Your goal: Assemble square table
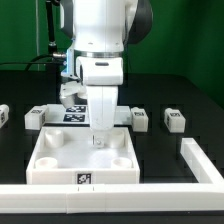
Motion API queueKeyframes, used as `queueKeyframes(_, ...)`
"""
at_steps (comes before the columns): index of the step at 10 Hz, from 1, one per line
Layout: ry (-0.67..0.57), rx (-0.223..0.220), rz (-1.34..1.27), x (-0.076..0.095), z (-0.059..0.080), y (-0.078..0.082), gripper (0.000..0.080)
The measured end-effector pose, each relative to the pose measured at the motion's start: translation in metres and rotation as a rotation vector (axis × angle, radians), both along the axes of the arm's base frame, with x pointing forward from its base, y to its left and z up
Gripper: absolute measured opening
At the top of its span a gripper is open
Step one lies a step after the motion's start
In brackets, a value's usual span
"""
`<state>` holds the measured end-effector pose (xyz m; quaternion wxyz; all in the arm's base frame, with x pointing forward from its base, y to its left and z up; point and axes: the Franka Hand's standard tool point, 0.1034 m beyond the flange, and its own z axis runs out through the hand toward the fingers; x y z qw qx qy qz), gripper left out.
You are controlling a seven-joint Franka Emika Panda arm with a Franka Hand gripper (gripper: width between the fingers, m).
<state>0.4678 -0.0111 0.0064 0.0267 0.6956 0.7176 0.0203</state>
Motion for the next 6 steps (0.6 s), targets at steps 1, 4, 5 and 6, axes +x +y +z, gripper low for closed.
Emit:
queueKeyframes(1, -0.004, -0.001, -0.003, 0.0018, 0.0034, 0.0014, 0.0524)
queueKeyframes(4, 0.0, 0.0, -0.005, 0.0004, 0.0013, 0.0006, 0.0194)
queueKeyframes(5, 0.0, 0.0, -0.006, 0.0002, 0.0011, 0.0005, 0.0069)
queueKeyframes(6, 0.002, -0.001, -0.006, -0.0003, 0.0007, 0.0004, 0.0057)
